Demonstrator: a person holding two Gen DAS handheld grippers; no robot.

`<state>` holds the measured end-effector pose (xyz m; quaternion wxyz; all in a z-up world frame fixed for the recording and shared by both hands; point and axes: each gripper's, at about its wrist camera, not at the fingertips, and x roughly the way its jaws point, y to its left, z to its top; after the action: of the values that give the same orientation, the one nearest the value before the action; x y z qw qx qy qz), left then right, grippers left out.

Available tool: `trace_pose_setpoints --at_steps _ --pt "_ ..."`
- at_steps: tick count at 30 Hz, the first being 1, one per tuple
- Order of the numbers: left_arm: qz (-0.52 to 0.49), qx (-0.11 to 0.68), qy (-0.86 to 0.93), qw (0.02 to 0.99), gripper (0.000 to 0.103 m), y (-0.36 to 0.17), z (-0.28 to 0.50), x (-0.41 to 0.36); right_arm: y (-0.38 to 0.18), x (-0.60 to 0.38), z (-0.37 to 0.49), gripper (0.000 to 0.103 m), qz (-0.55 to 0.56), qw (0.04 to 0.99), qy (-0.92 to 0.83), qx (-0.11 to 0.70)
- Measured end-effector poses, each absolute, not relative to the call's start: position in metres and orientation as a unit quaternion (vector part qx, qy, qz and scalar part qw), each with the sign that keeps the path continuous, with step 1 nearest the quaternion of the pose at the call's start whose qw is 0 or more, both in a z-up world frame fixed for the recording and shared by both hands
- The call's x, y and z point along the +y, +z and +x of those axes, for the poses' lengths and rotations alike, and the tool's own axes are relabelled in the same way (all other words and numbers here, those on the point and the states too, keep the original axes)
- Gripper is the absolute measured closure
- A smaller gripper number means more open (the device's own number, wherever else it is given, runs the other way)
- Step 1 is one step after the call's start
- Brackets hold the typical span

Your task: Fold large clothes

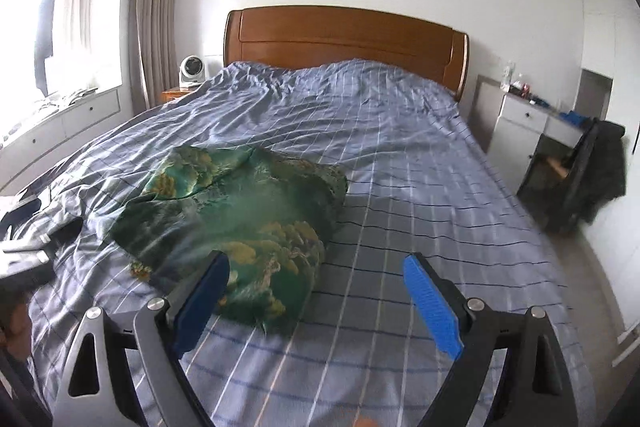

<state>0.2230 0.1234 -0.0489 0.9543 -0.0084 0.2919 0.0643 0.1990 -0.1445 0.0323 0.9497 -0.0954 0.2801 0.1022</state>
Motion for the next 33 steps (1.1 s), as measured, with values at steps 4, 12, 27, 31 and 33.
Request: trace_pose_setpoints --at_steps 4,12,27,31,33 --pt "0.018 0.293 0.091 0.952 0.001 -0.043 0.200 0.099 0.038 -0.147 0.174 0.012 -0.104 0.952 0.096 0.271" --pt "0.013 0.267 0.064 0.962 0.001 -0.023 0.161 0.075 0.046 -0.161 0.139 0.012 -0.095 0.957 0.085 0.259" --pt "0.009 0.266 0.070 0.961 0.000 -0.017 0.142 0.066 0.050 -0.171 0.115 0.012 -0.107 0.959 0.064 0.254" --pt "-0.016 0.268 0.072 0.960 0.000 -0.013 0.139 0.069 0.053 -0.176 0.111 0.012 -0.089 0.960 0.077 0.254" --pt "-0.027 0.270 0.070 0.960 0.000 -0.011 0.137 0.072 0.057 -0.180 0.108 0.012 -0.073 0.962 0.086 0.248"
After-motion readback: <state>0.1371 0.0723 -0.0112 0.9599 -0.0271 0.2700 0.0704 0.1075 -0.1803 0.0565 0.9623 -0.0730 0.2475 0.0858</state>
